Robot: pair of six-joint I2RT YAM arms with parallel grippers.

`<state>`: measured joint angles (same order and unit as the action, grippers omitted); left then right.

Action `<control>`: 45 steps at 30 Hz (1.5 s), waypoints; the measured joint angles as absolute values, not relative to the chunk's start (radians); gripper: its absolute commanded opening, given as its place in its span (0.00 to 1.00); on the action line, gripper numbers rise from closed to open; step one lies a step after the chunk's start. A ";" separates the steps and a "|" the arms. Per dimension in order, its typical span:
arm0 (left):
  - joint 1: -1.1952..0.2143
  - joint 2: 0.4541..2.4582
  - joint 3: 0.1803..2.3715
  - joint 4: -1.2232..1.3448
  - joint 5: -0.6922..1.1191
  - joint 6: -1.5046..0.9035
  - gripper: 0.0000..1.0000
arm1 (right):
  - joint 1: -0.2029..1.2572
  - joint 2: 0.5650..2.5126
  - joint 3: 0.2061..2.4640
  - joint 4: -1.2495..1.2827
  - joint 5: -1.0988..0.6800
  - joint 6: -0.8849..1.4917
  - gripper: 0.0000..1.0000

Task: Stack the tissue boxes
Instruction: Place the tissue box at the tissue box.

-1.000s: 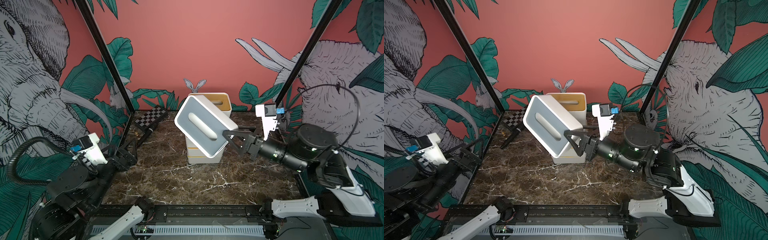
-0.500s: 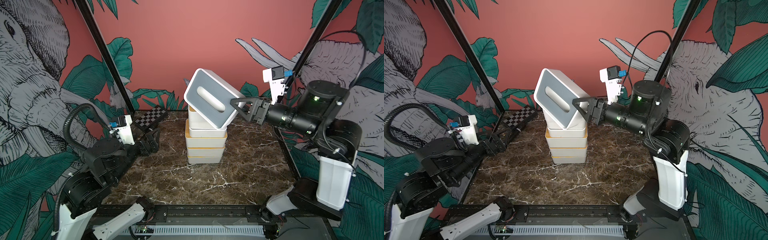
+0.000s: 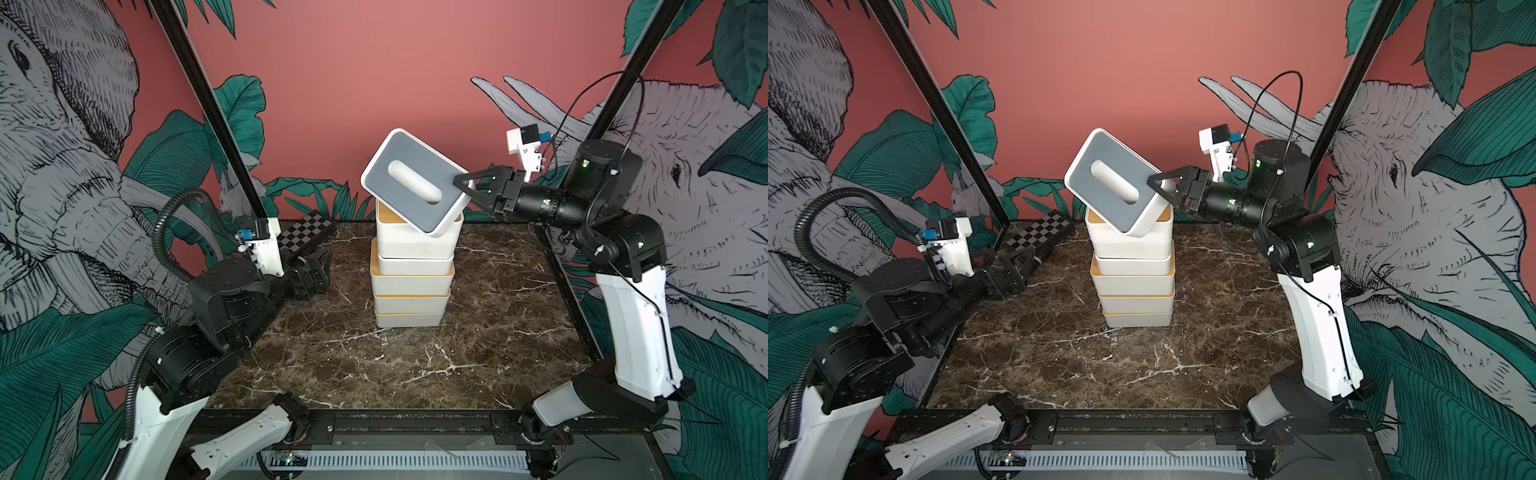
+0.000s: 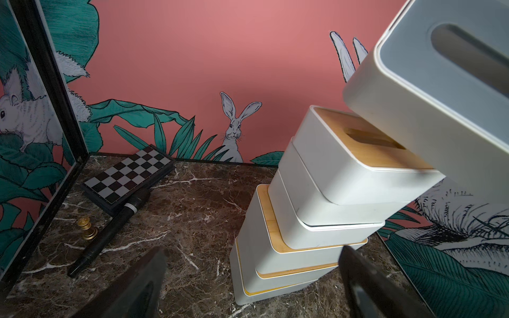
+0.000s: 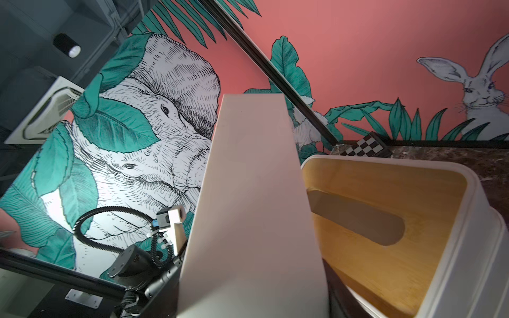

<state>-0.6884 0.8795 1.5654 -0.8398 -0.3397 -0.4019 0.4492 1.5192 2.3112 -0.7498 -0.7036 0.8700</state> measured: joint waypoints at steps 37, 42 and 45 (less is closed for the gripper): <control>-0.369 1.484 1.996 -0.521 0.097 -0.565 0.99 | 0.291 1.415 1.963 -0.498 -0.862 1.131 0.52; -0.369 1.515 2.003 -0.497 0.148 -0.577 0.99 | 0.275 1.414 1.959 -0.494 -0.868 1.148 0.57; -0.369 1.530 2.009 -0.492 0.181 -0.584 0.99 | 0.270 1.414 1.957 -0.490 -0.867 1.160 0.61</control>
